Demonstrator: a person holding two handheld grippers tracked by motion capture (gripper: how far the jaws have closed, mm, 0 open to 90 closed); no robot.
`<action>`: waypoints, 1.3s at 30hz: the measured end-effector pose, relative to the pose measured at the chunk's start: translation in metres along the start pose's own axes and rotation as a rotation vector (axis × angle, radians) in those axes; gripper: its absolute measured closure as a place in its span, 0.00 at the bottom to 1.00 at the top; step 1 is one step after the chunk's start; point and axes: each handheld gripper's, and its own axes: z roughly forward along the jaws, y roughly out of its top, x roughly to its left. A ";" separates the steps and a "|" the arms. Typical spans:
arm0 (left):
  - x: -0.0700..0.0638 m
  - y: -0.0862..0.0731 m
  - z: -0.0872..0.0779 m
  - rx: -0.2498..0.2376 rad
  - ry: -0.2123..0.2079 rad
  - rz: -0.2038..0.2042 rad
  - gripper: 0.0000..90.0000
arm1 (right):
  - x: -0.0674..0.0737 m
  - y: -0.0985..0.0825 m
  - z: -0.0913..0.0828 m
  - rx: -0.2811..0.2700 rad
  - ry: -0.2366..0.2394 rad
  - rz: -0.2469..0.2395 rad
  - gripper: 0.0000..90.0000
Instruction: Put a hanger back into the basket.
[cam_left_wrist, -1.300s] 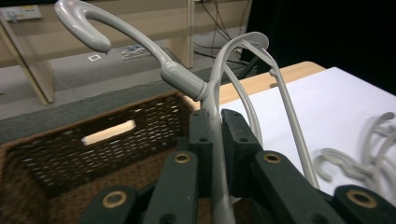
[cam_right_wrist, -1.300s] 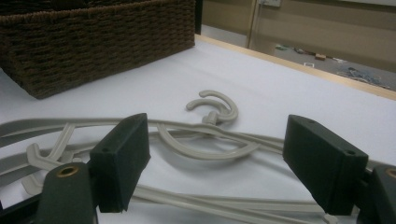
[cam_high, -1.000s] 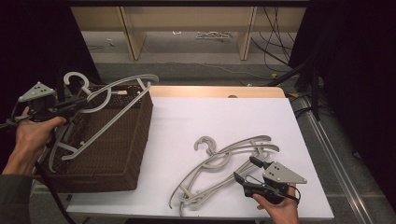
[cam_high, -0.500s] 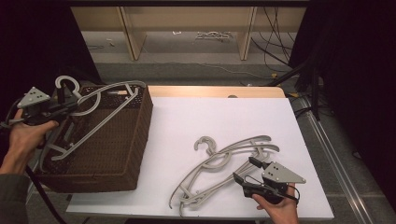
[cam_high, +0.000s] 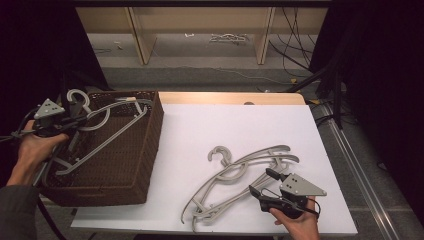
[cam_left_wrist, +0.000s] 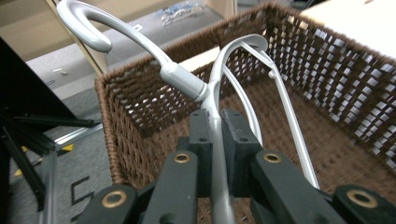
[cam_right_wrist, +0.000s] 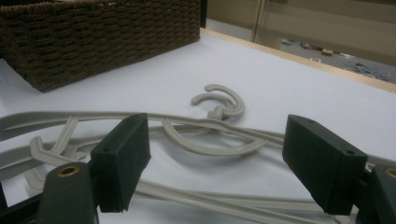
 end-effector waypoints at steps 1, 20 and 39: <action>0.000 -0.002 0.003 0.011 -0.003 0.010 0.92 | 0.000 -0.001 0.002 -0.022 0.004 0.007 0.27; -0.011 -0.004 0.017 0.132 0.081 0.019 0.78 | -0.001 0.000 0.001 -0.008 0.001 -0.014 0.27; -0.095 0.034 -0.009 -0.047 -0.090 -0.203 0.35 | 0.000 0.000 -0.001 -0.009 -0.002 0.008 0.26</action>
